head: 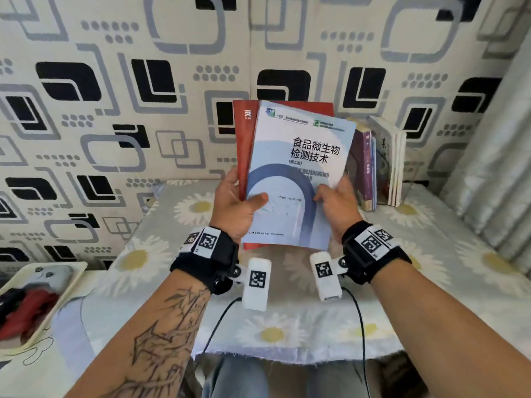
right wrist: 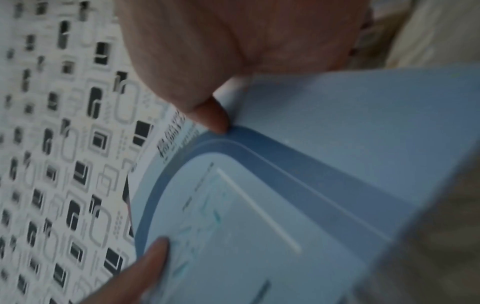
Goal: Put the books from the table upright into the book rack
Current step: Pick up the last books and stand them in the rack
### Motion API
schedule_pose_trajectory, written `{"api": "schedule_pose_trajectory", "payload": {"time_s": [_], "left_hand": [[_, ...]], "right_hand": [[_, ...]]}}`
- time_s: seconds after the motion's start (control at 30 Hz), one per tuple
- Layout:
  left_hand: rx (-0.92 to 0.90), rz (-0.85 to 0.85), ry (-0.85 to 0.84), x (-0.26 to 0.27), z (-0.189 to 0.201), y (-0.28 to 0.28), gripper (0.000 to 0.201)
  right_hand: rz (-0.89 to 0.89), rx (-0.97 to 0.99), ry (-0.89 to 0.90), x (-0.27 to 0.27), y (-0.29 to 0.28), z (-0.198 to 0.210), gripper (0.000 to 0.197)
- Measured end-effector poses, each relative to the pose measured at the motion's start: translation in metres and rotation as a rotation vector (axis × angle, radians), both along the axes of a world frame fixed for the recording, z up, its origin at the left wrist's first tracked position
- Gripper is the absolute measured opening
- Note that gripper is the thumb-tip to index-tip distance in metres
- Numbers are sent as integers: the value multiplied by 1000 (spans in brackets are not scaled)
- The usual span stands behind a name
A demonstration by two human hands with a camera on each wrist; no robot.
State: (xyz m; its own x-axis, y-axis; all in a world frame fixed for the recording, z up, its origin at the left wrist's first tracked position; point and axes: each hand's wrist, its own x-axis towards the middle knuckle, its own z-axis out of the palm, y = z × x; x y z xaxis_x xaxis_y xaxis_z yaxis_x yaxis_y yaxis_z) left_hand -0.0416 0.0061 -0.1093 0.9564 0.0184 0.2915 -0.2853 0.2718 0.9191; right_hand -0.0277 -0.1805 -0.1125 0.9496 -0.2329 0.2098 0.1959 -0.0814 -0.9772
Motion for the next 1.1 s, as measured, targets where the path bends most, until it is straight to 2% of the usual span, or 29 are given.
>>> {"api": "schedule_pose_trajectory", "payload": {"time_s": [0.17,0.3,0.37,0.57,0.63,0.7,0.73,0.77,0.83,0.9,1.1], "left_hand": [[74,114,-84,1,-19,-30,50],[52,150,-97,-5,-30,-46,37],[71,153,-115,-9,-31,-51,31],[118,115,-68,-9,-51,-55,35],[121,99,-65,-8,-55,-54,38],[126,94,-84,-7,-54,-54,40],[134,93,-99,-6,-53,-54,42],[145,95,-114,-6,-53,-54,44],[178,106,-144,-6,-54,-54,46],[237,101,-188,-6,-56,-54,46],[490,77,-310,-18,-50,-57,44]], "right_hand": [[-111,-105,-176,-14,-21,-14,33],[-164,-200,-209,-20,-29,-26,28],[-178,-182,-200,-20,-30,-32,28],[-209,-233,-103,-24,-32,-40,38],[-299,-305,-124,-25,-32,-39,58],[-479,-423,-198,-24,-32,-35,73],[-554,-499,-240,-26,-31,-30,69],[-574,-565,-279,-26,-29,-27,58],[-419,-571,-316,-28,-21,-20,29],[-242,-442,-240,-33,-8,-16,21],[-93,-289,-19,-38,13,-10,63]]}}
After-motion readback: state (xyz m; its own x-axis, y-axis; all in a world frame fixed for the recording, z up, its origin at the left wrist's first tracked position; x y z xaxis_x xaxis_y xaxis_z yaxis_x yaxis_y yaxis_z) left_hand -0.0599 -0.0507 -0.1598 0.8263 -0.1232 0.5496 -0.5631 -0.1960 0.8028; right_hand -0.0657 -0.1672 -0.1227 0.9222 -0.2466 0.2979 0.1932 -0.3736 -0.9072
